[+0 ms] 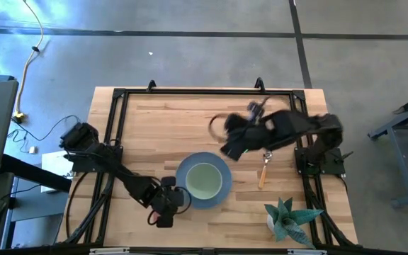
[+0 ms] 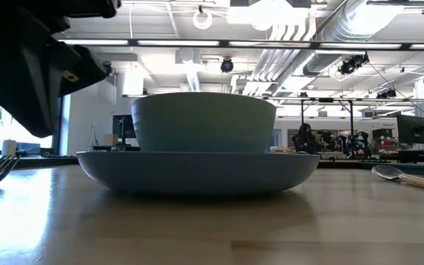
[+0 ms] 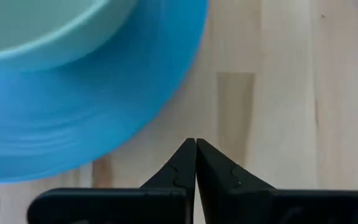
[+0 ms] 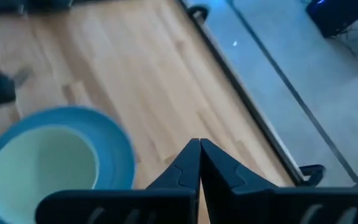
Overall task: Set table place
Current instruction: Adjust the blue plate
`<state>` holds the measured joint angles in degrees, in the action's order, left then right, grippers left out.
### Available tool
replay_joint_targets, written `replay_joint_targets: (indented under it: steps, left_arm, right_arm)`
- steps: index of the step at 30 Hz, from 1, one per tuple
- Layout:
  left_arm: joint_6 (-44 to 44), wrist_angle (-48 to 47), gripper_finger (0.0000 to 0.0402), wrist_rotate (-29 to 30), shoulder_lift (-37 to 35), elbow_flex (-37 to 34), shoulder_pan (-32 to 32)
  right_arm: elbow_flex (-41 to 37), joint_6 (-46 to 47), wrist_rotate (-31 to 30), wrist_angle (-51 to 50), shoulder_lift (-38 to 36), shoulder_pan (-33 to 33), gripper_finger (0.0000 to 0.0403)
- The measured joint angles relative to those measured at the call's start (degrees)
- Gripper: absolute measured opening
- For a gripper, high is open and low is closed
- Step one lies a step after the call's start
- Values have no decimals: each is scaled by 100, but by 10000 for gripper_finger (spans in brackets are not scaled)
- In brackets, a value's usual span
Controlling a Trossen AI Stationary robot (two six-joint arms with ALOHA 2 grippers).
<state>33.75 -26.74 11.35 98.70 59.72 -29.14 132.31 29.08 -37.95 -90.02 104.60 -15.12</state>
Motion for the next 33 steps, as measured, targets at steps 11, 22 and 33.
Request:
replay_joint_targets:
  steps: [11, 22, 33]
  left_arm:
    - [-388, 35, 0, -276, 77, 0, 106]
    - [-598, 293, 0, -259, 289, -4, 379]
    - [-1105, 378, 0, -313, 289, -2, 932]
  right_arm:
    - [-7, -238, -566, 0, -1159, 81, 0]
    - [-7, -470, -809, 2, -1502, 88, 0]
    - [-7, -567, -654, 1, -1512, 86, 0]
